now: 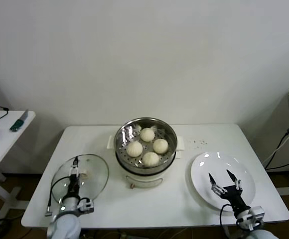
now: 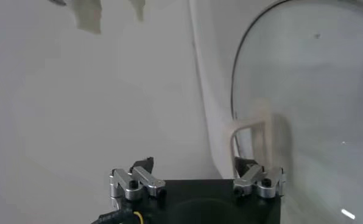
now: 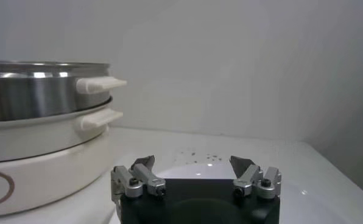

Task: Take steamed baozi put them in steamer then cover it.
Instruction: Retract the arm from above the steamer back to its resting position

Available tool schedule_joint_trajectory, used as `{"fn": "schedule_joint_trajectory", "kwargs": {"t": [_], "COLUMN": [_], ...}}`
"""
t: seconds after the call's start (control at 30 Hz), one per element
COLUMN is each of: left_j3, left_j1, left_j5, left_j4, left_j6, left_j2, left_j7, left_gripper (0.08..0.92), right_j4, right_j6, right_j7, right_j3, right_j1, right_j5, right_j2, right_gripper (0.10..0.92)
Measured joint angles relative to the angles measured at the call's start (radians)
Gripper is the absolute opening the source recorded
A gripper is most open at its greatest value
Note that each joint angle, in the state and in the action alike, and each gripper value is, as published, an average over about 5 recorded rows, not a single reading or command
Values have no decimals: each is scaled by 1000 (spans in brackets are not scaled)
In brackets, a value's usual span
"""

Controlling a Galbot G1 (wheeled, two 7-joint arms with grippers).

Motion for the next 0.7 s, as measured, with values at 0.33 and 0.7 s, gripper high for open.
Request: {"fn": "schedule_joint_trajectory", "kwargs": {"t": [0.33,0.7], "left_j3": [14,21], "left_j1": [-33,-47], "left_j5": [-30,-57], "left_j4": [36,56], "left_j6": [-1,-14], "left_j2": [8,8], "left_j7": [-4,-3], "left_gripper": [758,447], "right_j4": [-17,-30], "right_j6": [10,15], "right_j7": [-16,-24], "right_j3": [9,9], "right_j1": [1,10], "right_j5": [-18,-38], "right_j2": [7,26], "right_gripper": [823,823]}}
